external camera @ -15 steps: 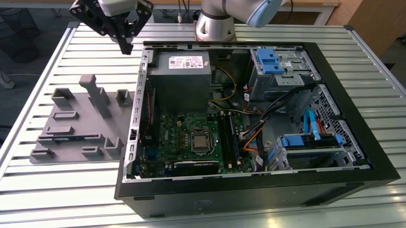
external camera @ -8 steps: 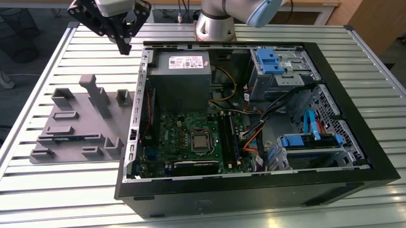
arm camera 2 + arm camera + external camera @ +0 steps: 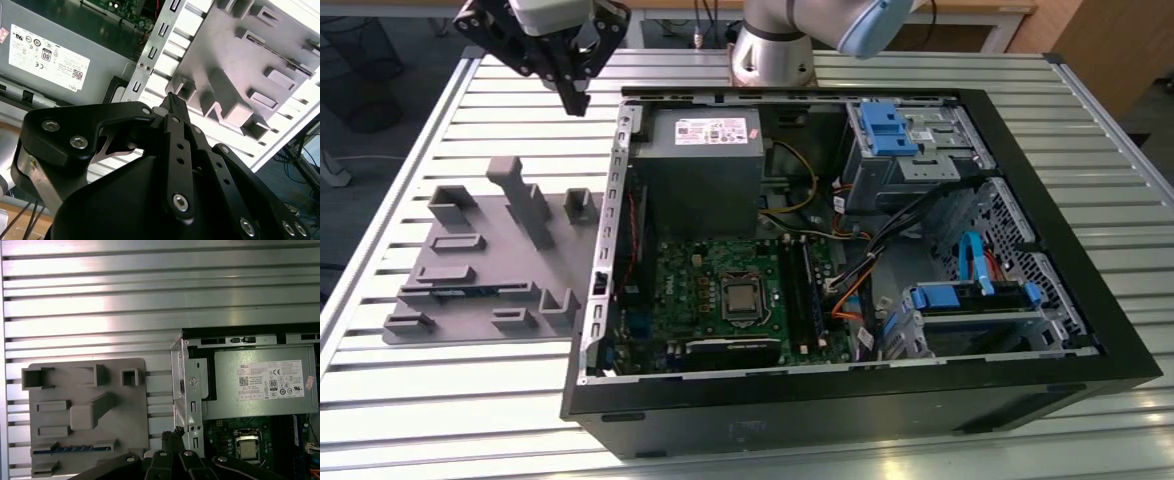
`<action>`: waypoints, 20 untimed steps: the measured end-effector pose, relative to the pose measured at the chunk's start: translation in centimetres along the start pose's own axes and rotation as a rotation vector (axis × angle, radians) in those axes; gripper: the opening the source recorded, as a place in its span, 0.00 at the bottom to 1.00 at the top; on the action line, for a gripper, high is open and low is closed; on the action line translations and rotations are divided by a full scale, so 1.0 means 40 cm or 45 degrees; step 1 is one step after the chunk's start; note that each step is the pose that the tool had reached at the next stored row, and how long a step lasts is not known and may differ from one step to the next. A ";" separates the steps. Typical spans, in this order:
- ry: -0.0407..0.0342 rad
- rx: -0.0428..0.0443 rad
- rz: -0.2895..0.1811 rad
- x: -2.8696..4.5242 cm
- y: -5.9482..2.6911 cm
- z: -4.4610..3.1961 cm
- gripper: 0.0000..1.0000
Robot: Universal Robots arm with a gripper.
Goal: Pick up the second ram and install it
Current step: 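Reach for the second ram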
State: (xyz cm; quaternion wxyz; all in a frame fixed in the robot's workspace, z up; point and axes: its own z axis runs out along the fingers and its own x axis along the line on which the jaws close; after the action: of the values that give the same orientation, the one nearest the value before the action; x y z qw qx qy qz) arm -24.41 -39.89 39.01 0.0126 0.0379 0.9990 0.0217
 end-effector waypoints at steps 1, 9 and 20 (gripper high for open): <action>0.0000 0.000 0.000 0.002 0.000 0.000 0.11; 0.0000 0.000 0.000 0.013 -0.001 0.000 0.11; 0.0000 0.000 0.000 0.023 -0.002 0.001 0.11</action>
State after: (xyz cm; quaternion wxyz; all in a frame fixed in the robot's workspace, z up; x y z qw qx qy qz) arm -25.33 -39.89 38.94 0.0126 0.0379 0.9990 0.0217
